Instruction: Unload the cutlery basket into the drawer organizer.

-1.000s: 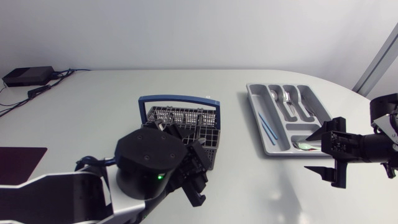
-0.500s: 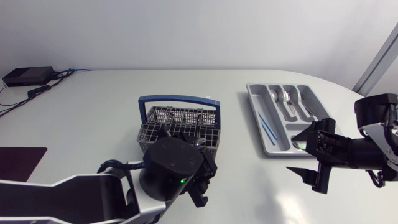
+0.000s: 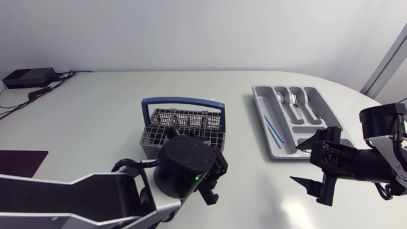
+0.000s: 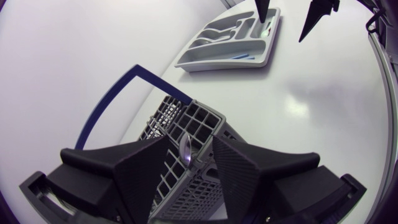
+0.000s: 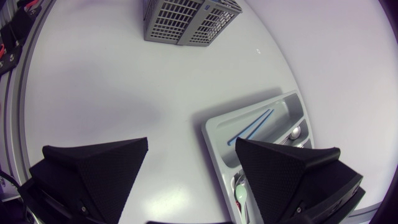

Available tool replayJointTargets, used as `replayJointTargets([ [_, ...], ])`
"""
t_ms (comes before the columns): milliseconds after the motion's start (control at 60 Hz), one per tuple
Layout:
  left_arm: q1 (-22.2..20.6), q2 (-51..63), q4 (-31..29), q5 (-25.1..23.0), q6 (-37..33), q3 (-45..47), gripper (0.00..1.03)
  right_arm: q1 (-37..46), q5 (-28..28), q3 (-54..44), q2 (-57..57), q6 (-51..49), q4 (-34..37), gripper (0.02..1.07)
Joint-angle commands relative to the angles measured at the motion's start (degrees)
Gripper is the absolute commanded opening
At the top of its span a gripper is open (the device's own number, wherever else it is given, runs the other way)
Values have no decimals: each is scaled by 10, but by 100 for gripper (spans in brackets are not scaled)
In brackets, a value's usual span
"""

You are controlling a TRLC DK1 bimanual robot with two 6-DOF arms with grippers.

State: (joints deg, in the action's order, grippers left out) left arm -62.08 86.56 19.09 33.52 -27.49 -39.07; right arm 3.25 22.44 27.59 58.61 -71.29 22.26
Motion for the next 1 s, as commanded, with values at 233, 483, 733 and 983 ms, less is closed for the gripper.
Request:
replayJointTargets([
  [233,19,23,14,7,-5,-18,38,-10,-4,-19,-16,13,1,103],
  [483,26,22,29,7,-15,-17,27,-12,-7,-21,-19,13,2,103],
  [733,29,-4,38,7,-33,-7,20,-13,-8,-23,-19,13,2,103],
  [983,35,-37,46,7,-49,3,19,-14,-9,-24,-17,12,2,103],
])
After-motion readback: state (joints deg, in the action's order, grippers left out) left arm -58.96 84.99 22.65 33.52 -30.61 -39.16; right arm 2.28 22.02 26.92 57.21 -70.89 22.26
